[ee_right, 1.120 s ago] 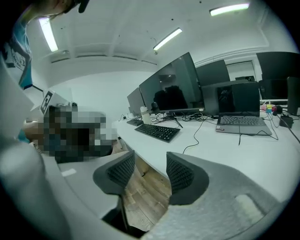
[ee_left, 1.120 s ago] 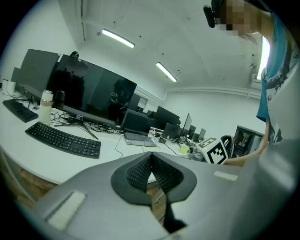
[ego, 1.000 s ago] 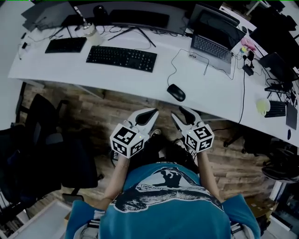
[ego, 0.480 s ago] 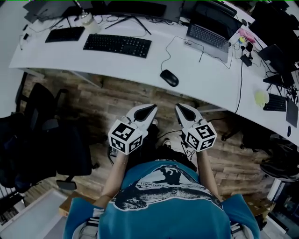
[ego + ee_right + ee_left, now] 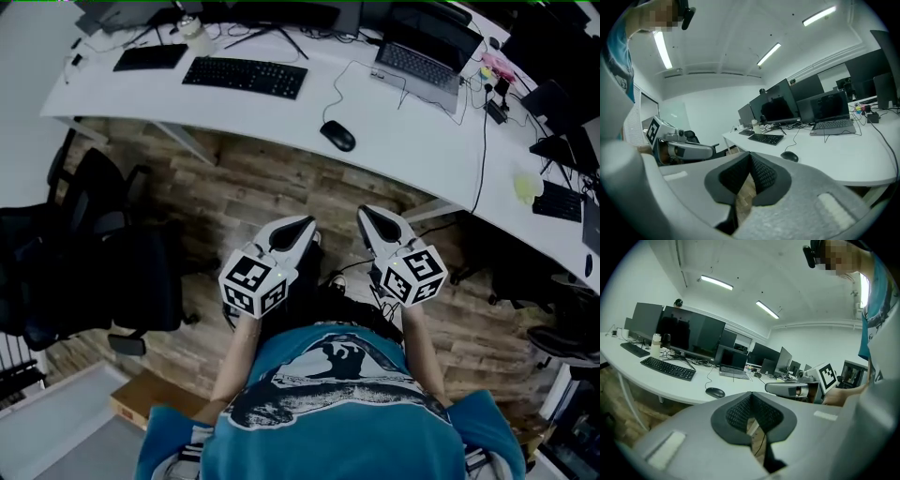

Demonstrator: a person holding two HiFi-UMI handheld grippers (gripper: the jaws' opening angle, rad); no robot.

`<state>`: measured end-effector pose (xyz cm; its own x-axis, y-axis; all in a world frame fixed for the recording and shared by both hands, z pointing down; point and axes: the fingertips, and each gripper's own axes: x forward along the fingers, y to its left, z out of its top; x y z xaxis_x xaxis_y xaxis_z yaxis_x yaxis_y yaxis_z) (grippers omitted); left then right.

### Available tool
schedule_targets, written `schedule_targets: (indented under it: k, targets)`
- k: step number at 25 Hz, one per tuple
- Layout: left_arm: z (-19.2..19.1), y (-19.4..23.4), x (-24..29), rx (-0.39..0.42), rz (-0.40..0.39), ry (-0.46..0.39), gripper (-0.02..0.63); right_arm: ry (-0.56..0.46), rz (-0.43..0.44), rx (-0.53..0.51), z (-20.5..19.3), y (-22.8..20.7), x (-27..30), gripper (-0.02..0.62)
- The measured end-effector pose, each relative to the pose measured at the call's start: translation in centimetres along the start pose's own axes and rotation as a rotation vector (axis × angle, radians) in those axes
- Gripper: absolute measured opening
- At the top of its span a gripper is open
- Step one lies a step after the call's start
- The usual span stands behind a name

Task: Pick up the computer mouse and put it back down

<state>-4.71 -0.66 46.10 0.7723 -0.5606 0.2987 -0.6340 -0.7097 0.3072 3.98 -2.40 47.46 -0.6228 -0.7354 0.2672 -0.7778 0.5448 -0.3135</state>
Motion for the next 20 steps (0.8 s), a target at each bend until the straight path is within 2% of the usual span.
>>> schedule_targets:
  k: [9,20]
  targets:
    - [-2.7,-4.8,-2.1,-0.001,0.032,-0.018,0.014,0.016,0.059,-0.042,-1.7,2.4,-4.0,0.002]
    - [-4.1,-8.3,-2.8,0.016,0.011,-0.022,0.014,0.029,0.094,-0.084,-3.0,4.2,-6.7,0.001]
